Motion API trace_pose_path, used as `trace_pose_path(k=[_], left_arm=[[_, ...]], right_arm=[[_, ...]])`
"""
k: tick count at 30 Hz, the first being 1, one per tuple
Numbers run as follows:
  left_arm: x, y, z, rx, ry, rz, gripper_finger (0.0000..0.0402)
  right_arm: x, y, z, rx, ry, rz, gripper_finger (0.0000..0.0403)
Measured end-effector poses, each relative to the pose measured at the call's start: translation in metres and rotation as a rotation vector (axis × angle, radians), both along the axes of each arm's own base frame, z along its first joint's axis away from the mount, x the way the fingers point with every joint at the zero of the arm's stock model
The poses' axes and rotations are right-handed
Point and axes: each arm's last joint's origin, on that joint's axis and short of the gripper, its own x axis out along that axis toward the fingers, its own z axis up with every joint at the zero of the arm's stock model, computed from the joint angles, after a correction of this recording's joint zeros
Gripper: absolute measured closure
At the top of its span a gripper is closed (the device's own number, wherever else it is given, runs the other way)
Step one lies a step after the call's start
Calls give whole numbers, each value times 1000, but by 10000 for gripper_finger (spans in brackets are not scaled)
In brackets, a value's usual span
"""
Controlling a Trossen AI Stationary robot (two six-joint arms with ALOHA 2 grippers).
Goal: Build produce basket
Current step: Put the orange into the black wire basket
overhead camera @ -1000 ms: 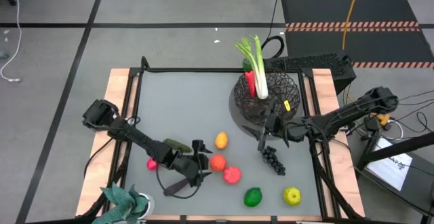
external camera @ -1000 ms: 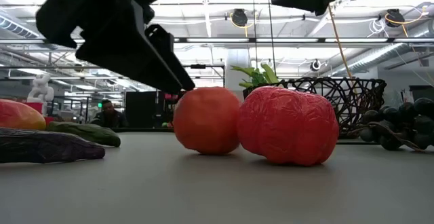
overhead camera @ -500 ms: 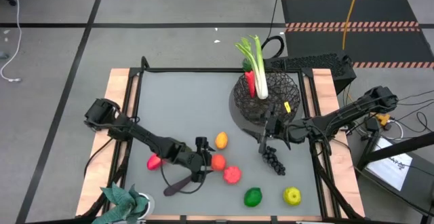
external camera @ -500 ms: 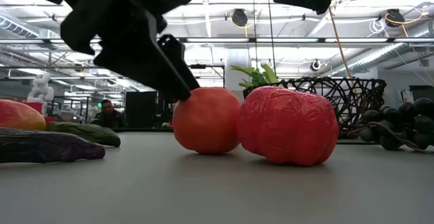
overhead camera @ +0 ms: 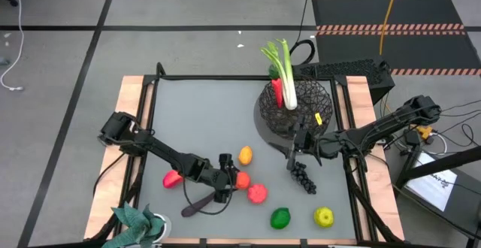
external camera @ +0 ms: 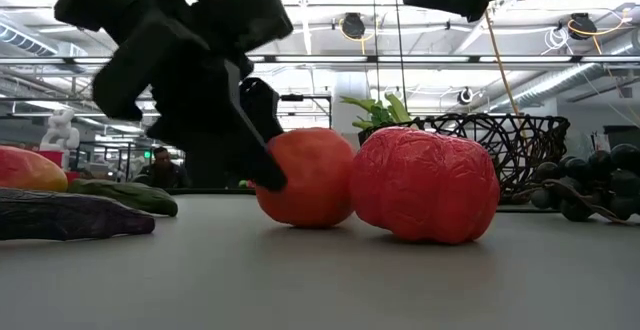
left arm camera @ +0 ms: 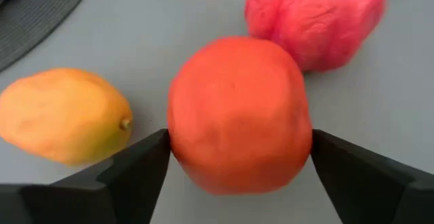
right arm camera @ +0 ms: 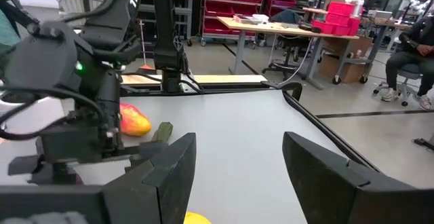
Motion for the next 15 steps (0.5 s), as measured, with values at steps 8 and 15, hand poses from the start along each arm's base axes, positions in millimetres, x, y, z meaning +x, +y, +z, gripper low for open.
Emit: trace_pose_path(k=[8,15], left_arm=[[-3,0,11,-2,-15,-6,120],[-27,9,68,-8,-79,7,104]], right_arm=[[0,0,0,-7,2,1,188],[0,0,0,-52,11,5,187]])
